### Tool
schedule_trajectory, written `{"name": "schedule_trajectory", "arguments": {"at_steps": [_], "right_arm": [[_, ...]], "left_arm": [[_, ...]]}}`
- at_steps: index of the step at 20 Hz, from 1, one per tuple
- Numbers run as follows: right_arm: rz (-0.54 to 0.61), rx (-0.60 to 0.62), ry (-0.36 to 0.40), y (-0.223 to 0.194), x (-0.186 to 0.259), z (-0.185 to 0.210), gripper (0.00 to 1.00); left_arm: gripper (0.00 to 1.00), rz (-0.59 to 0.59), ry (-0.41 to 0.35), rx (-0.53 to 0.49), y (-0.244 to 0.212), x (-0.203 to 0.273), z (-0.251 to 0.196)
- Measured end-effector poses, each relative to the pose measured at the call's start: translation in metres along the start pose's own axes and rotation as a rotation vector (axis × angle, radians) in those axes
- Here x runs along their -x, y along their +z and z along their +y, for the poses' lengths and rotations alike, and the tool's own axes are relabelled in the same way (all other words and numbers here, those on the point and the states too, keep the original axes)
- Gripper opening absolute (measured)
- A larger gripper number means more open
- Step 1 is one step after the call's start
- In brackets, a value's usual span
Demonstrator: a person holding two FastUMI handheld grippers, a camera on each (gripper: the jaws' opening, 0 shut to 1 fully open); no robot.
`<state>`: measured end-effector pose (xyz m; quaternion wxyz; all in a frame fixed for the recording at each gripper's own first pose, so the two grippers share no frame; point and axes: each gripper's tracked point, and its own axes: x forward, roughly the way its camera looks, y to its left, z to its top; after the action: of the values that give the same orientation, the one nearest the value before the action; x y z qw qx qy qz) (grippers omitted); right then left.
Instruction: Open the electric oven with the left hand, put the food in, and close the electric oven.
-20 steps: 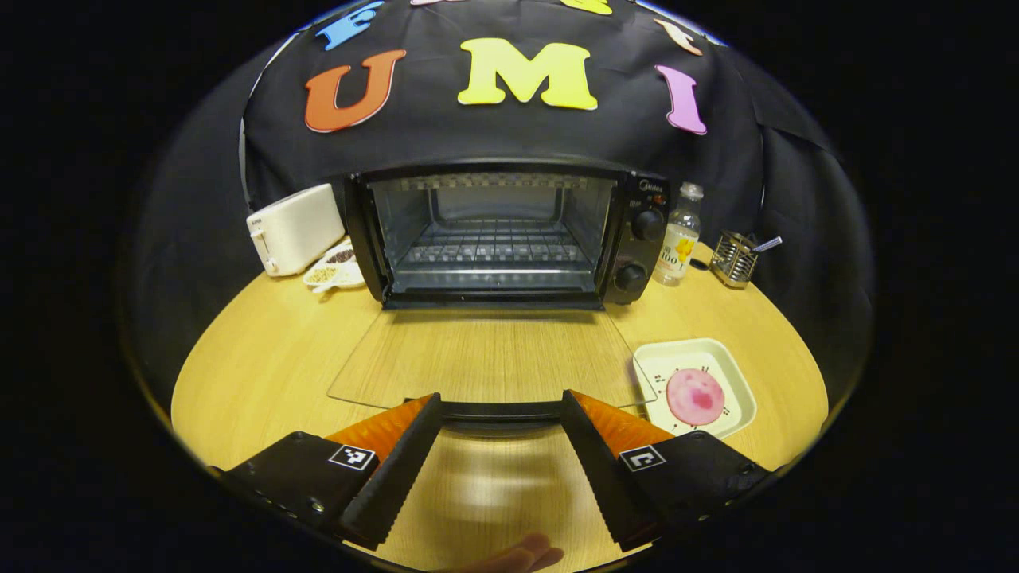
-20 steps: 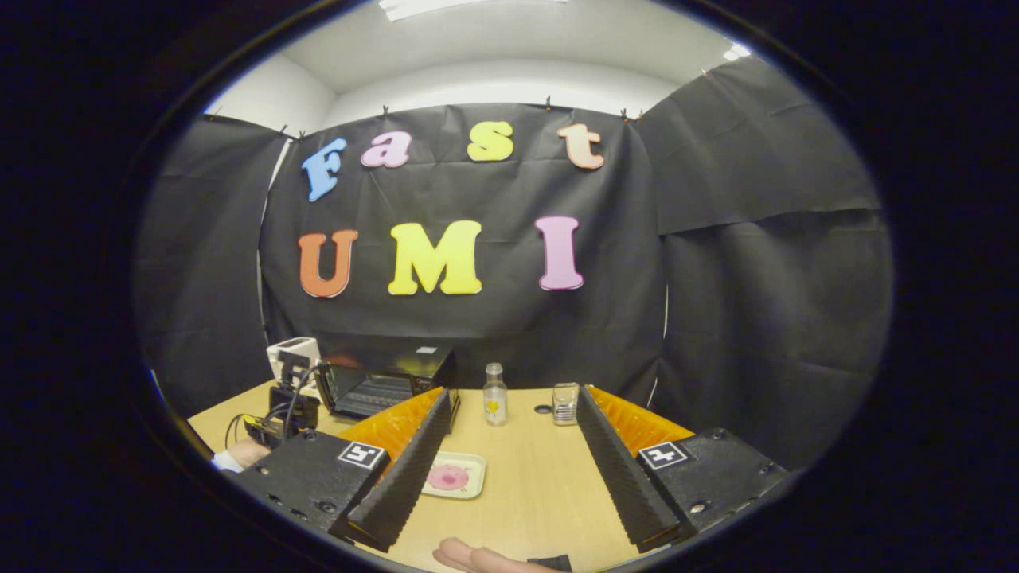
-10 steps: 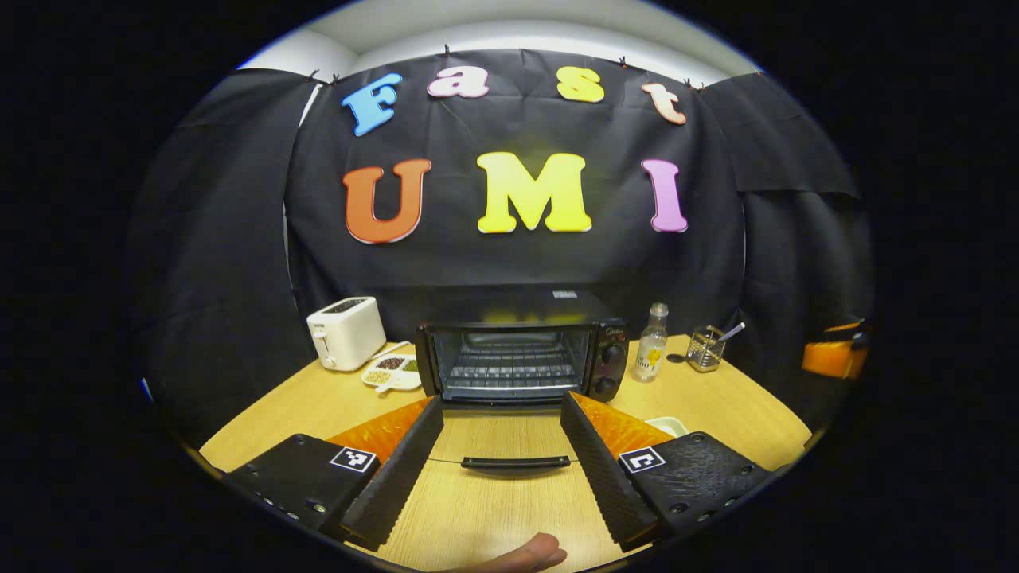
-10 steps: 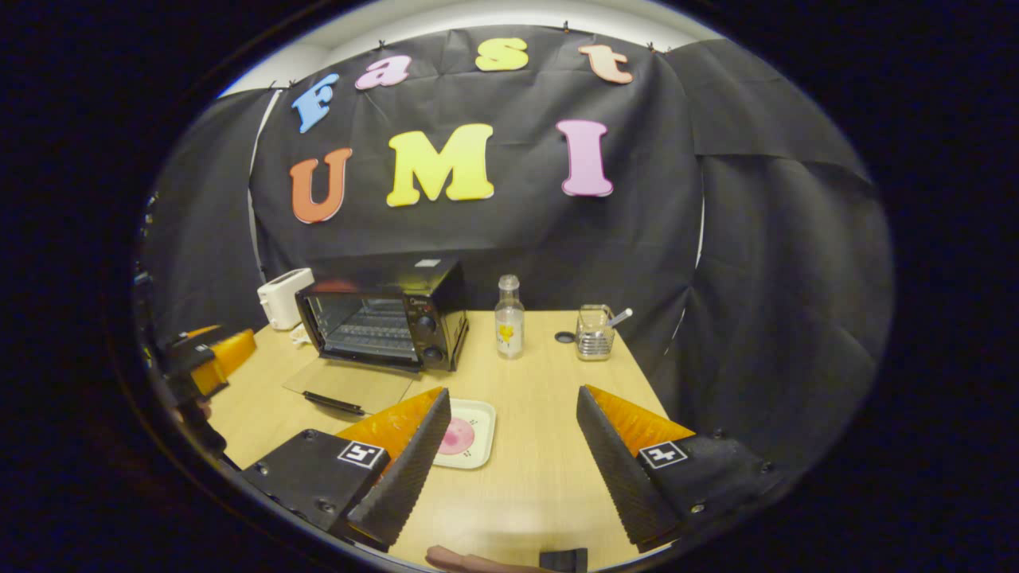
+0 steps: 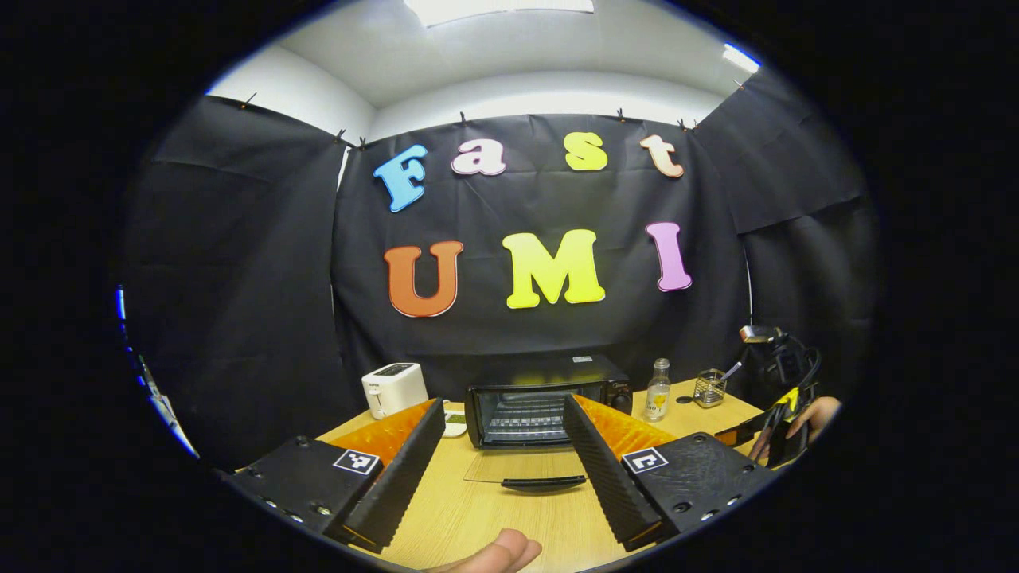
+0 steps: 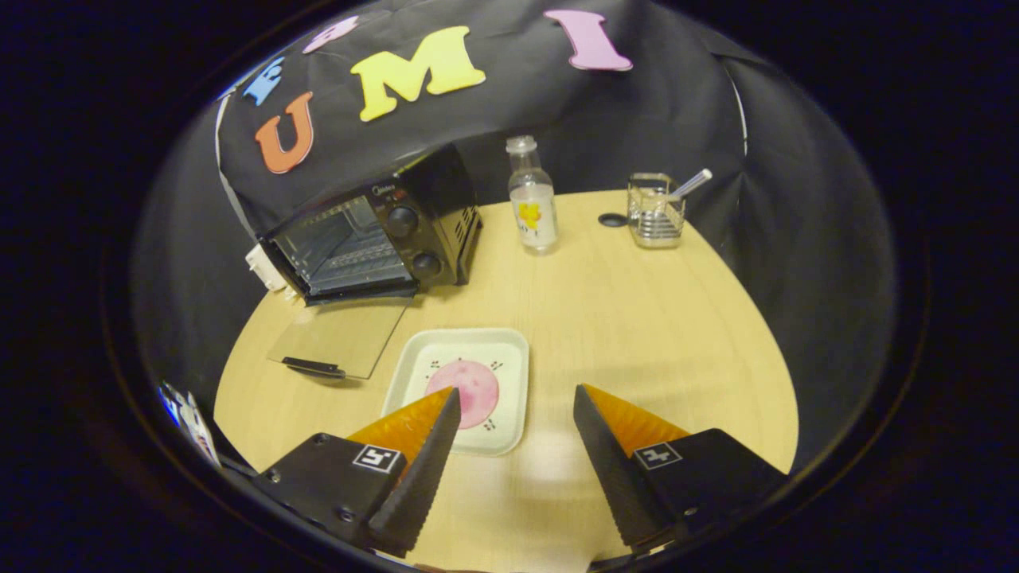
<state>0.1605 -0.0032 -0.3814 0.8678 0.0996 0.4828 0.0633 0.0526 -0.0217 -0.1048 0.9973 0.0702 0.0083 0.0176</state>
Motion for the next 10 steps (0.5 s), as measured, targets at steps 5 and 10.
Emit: {"name": "schedule_trajectory", "arguments": {"at_steps": [5, 10], "right_arm": [[0.046, -0.035, 0.009, -0.008, -0.028, -0.003, 0.78], [0.124, -0.058, 0.029, -0.02, -0.056, -0.006, 0.46]], "left_arm": [[0.95, -0.026, -0.007, 0.044, 0.009, 0.022, 0.013], [0.95, -0.027, 0.011, 0.071, 0.01, 0.027, 0.024]]}}
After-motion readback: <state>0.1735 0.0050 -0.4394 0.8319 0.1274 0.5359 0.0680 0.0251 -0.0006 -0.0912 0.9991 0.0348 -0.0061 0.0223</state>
